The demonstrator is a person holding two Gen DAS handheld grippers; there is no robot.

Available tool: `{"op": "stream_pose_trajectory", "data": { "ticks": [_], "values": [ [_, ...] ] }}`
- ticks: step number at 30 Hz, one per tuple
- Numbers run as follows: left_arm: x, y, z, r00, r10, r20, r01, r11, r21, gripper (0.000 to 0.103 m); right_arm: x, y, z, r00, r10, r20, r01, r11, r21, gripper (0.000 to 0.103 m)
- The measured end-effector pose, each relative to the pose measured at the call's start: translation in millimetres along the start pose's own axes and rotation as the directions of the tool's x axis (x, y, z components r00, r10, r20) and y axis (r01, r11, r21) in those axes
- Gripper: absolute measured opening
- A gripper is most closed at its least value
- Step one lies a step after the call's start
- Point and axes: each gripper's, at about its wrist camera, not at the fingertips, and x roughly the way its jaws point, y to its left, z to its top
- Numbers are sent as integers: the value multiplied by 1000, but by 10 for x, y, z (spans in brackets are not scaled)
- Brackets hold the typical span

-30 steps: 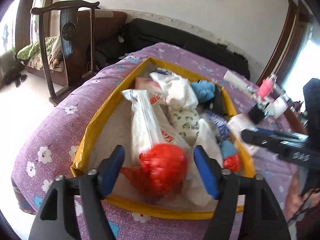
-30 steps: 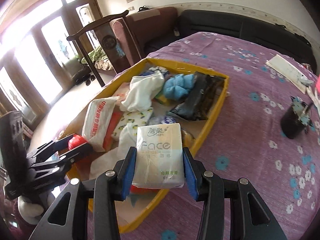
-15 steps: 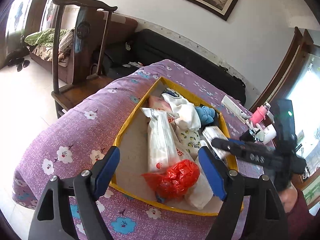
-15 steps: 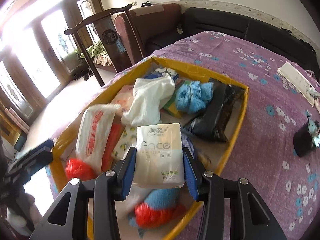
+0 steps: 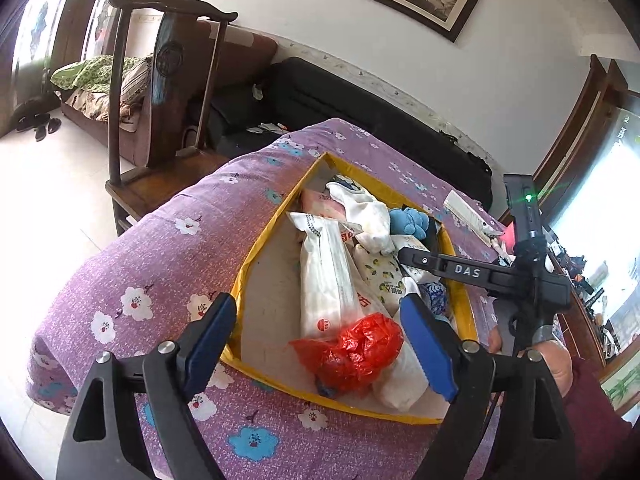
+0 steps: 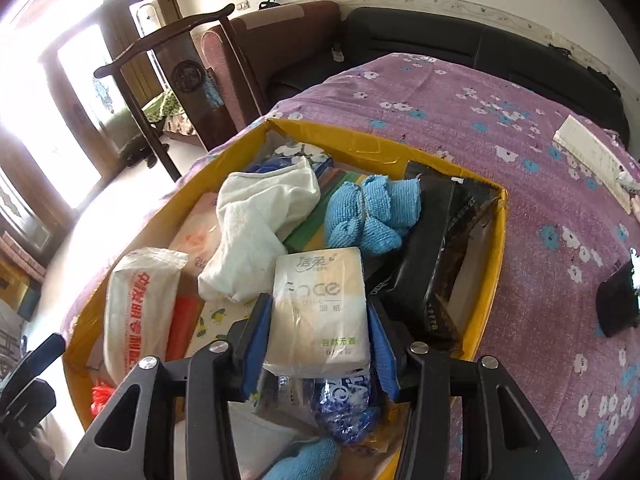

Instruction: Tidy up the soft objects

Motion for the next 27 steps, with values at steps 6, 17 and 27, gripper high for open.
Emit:
{"op": "stream_pose_trajectory", "data": {
  "ticks": [6,17,27],
  "values": [
    [-86,-124,-19,999,31,15,-32,999,39,84,-352,-131,-132,997,18,71,-22,998,57,78],
    [-999,-917,-240,789,247,563,-370,922,115,103,-1152,-517,-825,967,-89,241,59,990,128,84],
    [-287,-1426,-298,929,259,263,-320,921,224,103,-1421,-404,-1342,939,-162,304,154,987,53,89]
  ]
}}
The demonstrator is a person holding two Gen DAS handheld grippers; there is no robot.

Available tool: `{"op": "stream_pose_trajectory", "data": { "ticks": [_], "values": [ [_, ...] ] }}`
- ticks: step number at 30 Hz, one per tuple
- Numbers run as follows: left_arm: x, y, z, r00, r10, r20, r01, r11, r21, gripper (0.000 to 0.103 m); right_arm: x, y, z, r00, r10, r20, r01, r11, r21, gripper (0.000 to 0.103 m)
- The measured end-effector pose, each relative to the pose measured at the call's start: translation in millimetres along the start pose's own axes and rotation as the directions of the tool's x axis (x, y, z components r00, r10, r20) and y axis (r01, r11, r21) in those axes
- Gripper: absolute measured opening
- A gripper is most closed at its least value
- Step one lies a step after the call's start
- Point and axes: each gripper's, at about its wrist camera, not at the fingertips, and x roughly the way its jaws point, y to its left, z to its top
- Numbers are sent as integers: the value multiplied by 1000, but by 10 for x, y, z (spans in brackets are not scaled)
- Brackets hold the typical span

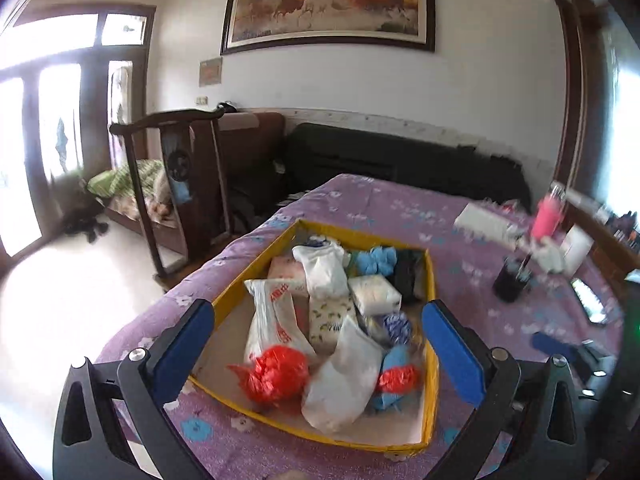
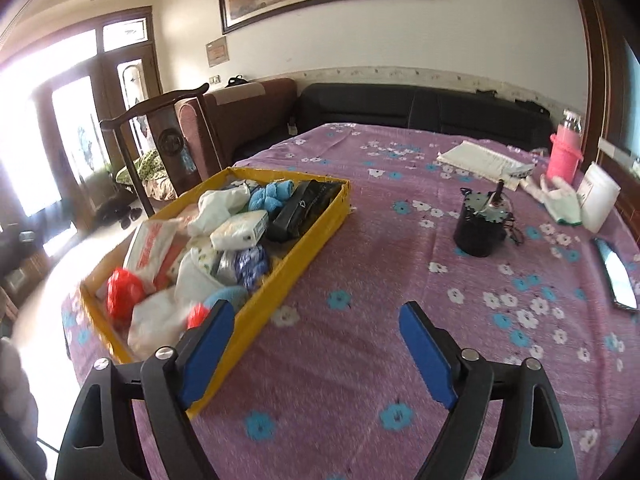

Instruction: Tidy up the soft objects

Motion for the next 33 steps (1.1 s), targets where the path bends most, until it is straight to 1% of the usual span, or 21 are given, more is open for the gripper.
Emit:
{"op": "stream_pose_trajectory", "data": {
  "ticks": [2,3,5,7,8,14,20,33],
  "values": [
    [12,-135,-56,997,76,12,-76,996,39,103,-46,-14,-49,1000,-8,4,8,1000,-12,90],
    [37,-181,-65,995,95,9,-95,994,58,103,-66,-25,-79,1000,-9,5,9,1000,-19,90],
    [102,-236,-86,996,79,-40,-75,993,92,103,-84,-32,-117,1000,-9,7,9,1000,-24,90],
    [160,-264,-101,992,83,-94,-74,993,95,103,-70,-31,-147,1000,-1,0,1,1000,-26,90],
    [167,-269,-109,991,84,-101,-75,993,94,103,-58,-26,-165,1000,4,-7,-5,1000,-27,90],
    [220,-308,-164,987,107,-121,-93,989,111,103,-27,48,-257,999,12,-30,-14,999,-50,90],
    [259,-300,-207,984,97,-149,-82,991,106,103,-21,146,-291,999,12,-40,-15,997,-76,91],
    [365,-190,-265,977,104,-189,-91,993,81,103,62,257,-322,997,6,-79,-15,994,-112,91]
  ]
}}
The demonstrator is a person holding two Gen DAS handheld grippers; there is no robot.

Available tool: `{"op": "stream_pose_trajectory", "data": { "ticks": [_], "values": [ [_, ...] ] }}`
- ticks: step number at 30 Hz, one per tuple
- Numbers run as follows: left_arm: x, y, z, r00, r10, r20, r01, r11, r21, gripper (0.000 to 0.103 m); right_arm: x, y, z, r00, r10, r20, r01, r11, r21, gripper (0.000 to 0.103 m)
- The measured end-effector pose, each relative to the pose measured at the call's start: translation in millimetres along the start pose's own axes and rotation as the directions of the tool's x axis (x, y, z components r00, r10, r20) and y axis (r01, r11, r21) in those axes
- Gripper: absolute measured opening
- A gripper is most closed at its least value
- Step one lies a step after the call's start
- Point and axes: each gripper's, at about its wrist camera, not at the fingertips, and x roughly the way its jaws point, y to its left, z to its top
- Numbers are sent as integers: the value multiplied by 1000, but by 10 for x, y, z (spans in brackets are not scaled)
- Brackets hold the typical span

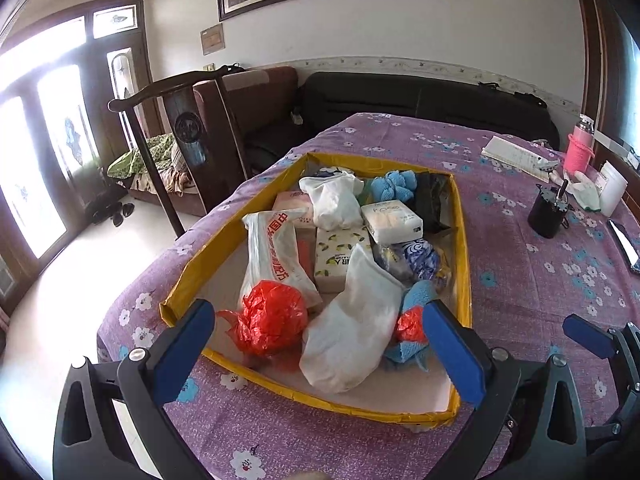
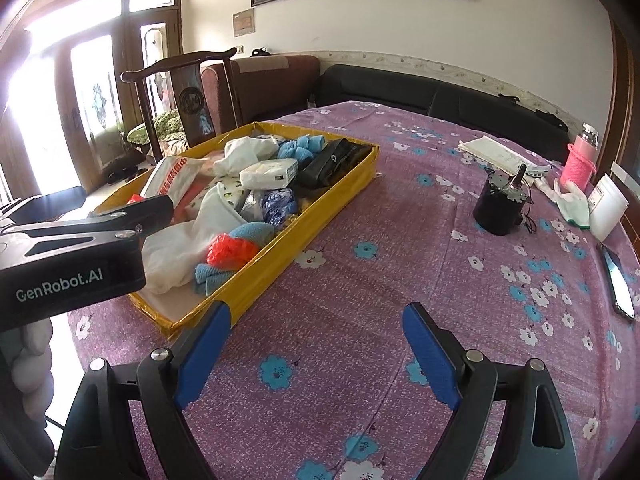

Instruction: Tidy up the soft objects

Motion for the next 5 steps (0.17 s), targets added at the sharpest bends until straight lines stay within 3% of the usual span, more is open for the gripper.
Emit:
{"op": "stream_pose_trajectory", "data": {
  "ticks": [5],
  "values": [
    [0,-4,-2,1000,-6,-14,6,1000,-1,103,7,-38,5,1000,6,-8,-6,1000,22,91]
  ]
}}
